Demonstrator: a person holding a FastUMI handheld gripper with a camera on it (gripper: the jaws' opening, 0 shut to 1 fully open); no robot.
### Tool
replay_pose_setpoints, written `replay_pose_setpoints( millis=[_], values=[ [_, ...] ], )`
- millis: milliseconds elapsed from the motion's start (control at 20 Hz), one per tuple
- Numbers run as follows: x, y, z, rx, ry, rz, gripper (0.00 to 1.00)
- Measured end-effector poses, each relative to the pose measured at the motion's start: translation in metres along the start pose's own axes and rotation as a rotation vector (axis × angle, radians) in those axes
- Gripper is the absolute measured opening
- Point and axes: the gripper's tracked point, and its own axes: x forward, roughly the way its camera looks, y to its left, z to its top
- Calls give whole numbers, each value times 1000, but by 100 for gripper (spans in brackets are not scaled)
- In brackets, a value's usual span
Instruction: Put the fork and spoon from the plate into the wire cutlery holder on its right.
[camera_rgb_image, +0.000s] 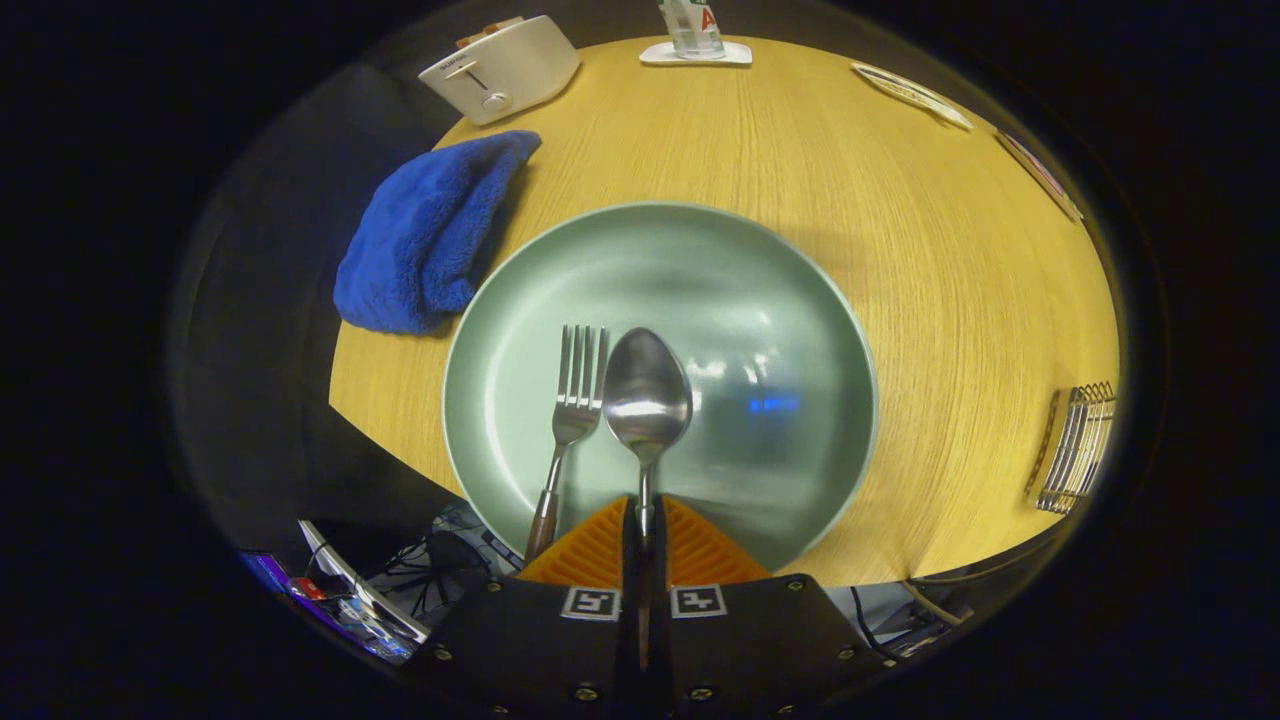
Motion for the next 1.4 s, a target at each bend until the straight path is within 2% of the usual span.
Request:
replay_pose_setpoints(
  millis=[250, 900, 1400],
  values=[
    [-6, -4, 2, -3, -20, -16, 4],
    [-34, -4, 18, 94, -103, 43, 4],
    [-105, -1, 56, 163, -283, 146, 4]
  ],
)
